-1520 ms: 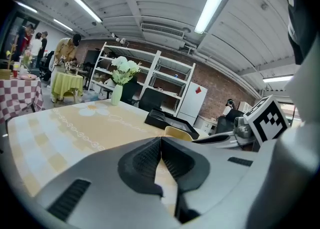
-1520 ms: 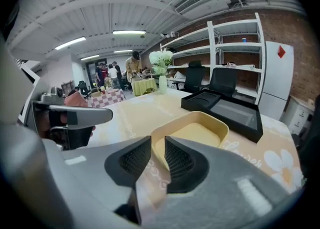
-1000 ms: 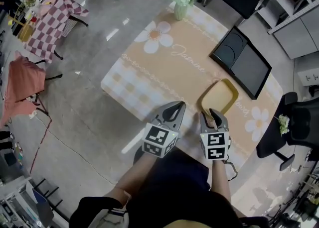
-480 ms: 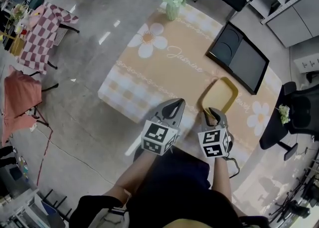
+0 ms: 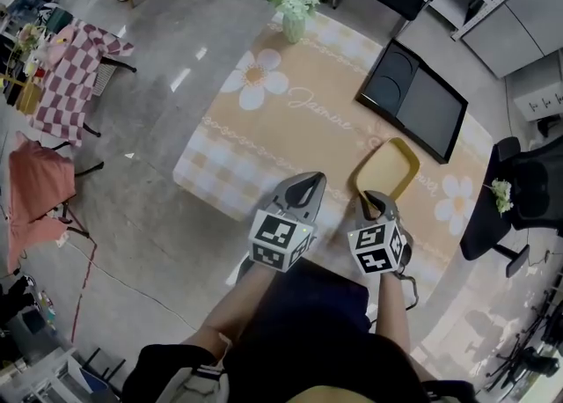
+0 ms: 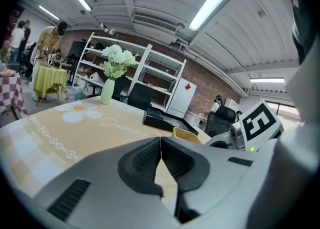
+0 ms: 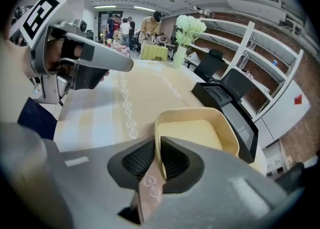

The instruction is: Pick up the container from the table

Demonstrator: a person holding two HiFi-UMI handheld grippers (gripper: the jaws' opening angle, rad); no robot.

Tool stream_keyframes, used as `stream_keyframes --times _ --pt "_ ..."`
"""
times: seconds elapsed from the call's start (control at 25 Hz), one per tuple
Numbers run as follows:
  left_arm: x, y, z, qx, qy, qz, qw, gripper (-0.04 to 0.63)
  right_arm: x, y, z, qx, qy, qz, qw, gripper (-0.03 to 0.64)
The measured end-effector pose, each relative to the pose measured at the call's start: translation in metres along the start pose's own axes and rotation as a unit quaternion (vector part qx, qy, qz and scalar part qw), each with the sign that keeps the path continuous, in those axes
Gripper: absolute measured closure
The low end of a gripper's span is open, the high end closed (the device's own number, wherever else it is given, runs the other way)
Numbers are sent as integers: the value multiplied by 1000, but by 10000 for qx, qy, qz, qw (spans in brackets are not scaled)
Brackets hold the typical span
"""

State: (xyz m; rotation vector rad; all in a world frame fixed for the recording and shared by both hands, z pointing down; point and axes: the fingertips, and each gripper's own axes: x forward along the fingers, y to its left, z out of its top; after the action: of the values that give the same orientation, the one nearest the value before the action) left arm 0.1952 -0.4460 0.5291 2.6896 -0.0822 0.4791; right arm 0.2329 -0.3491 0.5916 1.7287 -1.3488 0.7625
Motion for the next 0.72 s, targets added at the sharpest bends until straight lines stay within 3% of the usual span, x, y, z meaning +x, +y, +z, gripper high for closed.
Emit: stream_keyframes --times 0.72 --pt "-4 -21 11 255 -131 -34 9996 584 -18 -8 5 289 -406 -138 9987 589"
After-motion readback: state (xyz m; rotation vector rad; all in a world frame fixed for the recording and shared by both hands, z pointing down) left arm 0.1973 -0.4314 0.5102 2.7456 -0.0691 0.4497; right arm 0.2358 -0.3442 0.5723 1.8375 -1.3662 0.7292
